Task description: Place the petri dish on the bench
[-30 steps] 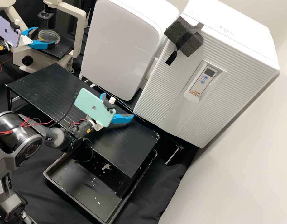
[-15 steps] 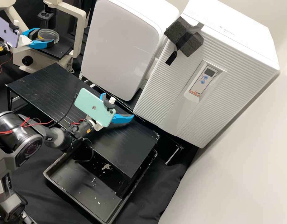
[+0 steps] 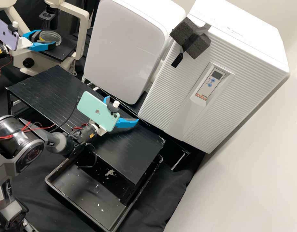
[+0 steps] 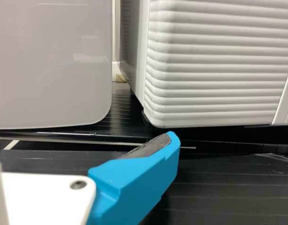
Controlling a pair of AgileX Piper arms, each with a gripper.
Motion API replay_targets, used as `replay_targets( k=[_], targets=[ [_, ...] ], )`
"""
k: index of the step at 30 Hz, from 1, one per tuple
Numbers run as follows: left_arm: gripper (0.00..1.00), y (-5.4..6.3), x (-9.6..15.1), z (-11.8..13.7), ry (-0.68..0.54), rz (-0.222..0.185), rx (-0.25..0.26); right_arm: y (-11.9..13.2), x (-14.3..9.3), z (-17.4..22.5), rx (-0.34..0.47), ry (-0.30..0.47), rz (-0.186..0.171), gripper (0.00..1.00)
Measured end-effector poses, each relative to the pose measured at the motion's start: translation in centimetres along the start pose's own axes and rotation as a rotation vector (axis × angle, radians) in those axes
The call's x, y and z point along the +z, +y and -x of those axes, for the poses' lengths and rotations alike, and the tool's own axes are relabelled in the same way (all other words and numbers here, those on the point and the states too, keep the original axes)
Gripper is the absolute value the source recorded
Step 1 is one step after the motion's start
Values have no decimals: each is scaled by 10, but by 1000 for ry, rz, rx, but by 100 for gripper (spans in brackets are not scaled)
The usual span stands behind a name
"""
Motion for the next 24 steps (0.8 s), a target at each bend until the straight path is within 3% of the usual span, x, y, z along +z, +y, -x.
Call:
replay_targets(
  k=[11, 17, 24],
  targets=[
    [0, 8, 6, 34, -43, 23, -42, 0, 0, 0, 0, 0, 0, 100],
    [0, 13, 3, 40, -32, 33, -43, 0, 0, 0, 0, 0, 0, 100],
    [0, 27, -6, 45, 8, 31, -27, 0, 0, 0, 0, 0, 0, 100]
  ],
)
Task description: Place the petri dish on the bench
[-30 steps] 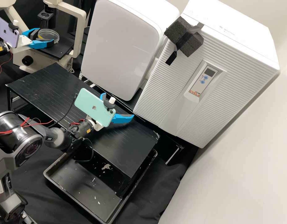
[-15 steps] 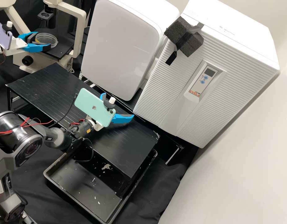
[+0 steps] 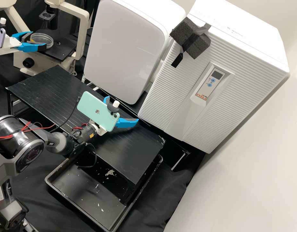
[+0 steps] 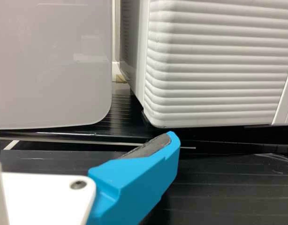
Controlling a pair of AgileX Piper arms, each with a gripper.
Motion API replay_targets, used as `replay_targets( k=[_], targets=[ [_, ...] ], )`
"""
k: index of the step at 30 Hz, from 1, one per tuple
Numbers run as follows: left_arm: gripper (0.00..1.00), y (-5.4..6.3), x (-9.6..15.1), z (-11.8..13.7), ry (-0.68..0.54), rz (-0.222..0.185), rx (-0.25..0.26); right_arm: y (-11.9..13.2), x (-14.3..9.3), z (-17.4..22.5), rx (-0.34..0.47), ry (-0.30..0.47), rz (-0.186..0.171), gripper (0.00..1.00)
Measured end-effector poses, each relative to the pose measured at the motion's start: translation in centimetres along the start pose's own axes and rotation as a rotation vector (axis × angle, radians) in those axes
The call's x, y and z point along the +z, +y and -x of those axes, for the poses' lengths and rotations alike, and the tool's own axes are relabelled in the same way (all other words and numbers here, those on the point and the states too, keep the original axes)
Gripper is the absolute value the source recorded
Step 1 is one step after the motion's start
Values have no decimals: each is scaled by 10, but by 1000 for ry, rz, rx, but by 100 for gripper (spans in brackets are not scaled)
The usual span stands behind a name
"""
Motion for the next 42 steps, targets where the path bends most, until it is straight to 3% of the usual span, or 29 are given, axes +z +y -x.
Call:
replay_targets(
  k=[6, 18, 22, 28, 36, 42],
  targets=[
    [0, 11, -2, 5, 8, 18, 31, 0, 0, 0, 0, 0, 0, 100],
    [0, 10, 0, 5, 0, 14, 28, 0, 0, 0, 0, 0, 0, 100],
    [0, 7, 5, 6, -25, 33, 13, 0, 0, 0, 0, 0, 0, 100],
    [0, -3, 35, 14, -177, -21, -45, 0, 0, 0, 0, 0, 0, 100],
    [0, -20, 84, 27, -468, -148, -107, 0, 0, 0, 0, 0, 0, 100],
    [0, -25, 110, 31, -618, -147, -160, 0, 0, 0, 0, 0, 0, 100]
  ],
)
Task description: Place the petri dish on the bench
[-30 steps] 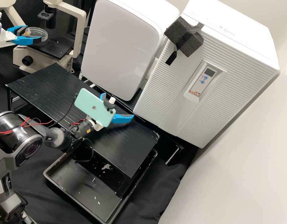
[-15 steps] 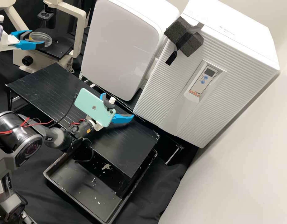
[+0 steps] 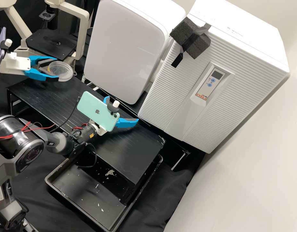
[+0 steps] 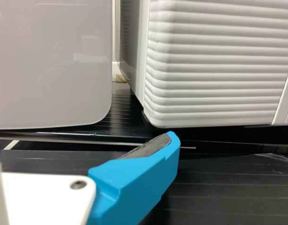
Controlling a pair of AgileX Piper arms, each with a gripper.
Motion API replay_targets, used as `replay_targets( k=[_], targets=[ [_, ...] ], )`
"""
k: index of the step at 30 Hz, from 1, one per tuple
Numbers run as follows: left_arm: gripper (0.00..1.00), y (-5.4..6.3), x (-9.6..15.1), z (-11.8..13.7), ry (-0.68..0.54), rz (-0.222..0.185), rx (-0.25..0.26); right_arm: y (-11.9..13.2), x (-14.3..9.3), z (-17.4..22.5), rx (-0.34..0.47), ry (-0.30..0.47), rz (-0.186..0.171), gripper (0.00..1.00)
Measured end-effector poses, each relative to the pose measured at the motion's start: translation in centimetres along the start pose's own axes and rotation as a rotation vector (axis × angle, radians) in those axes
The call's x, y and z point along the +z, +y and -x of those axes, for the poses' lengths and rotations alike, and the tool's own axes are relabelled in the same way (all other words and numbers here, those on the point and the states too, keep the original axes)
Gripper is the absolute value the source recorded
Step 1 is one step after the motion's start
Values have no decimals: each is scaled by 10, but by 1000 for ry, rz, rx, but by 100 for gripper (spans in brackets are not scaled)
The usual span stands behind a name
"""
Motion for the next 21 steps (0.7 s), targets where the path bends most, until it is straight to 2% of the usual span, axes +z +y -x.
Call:
replay_targets(
  k=[9, 13, 15, 21],
  targets=[
    [0, 16, 40, -34, -208, 20, 15, 0, 0, 0, 0, 0, 0, 100],
    [0, 9, 48, -45, -251, 22, -15, 0, 0, 0, 0, 0, 0, 100],
    [0, 5, 51, -50, -269, 35, -34, 0, 0, 0, 0, 0, 0, 100],
    [0, -14, 48, -67, -254, 59, -113, 0, 0, 0, 0, 0, 0, 100]
  ],
)
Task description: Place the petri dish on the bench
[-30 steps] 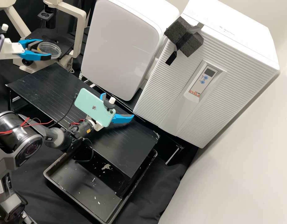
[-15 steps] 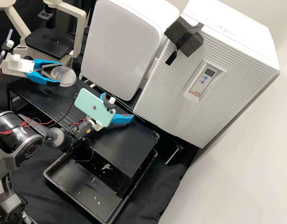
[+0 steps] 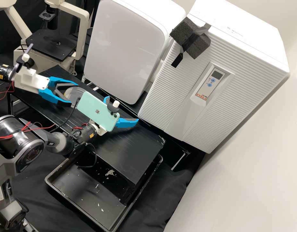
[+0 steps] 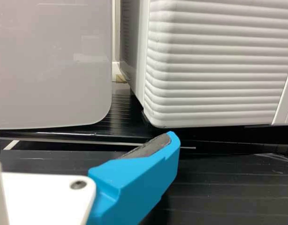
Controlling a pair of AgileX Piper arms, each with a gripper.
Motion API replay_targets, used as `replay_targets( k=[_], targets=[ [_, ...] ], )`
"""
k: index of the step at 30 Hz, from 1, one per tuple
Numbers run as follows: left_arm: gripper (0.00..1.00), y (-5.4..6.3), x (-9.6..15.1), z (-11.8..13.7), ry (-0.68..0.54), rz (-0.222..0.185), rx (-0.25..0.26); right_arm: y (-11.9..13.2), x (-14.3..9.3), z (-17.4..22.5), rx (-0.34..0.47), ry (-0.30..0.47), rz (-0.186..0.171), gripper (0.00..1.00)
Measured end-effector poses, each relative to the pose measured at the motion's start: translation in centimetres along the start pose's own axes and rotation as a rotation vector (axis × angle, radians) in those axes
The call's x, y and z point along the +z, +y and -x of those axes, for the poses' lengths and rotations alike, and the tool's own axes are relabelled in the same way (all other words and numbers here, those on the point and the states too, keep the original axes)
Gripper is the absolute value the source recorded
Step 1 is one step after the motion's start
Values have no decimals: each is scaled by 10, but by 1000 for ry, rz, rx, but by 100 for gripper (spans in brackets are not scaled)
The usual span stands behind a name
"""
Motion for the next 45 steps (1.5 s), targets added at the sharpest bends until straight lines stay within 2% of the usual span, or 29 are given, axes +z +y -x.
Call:
replay_targets(
  k=[2, 4, 8, 22, 23, 45],
  targets=[
    [0, -5, -3, -5, 6, 4, -19, 0, 0, 0, 0, 0, 0, 100],
    [0, -11, -8, -12, 11, 33, -34, 0, 0, 0, 0, 0, 0, 100],
    [0, -12, -9, -18, 5, 69, -36, 0, 0, 0, 0, 0, 0, 100],
    [0, -15, 2, -27, -18, 89, -36, 0, 0, 0, 0, 0, 0, 100],
    [100, -15, 2, -27, -18, 89, -36, 0, 0, 0, 0, 0, 0, 100],
    [100, -19, 0, -29, -7, 104, -36, 0, 0, 0, 0, 0, 0, 100]
  ],
)
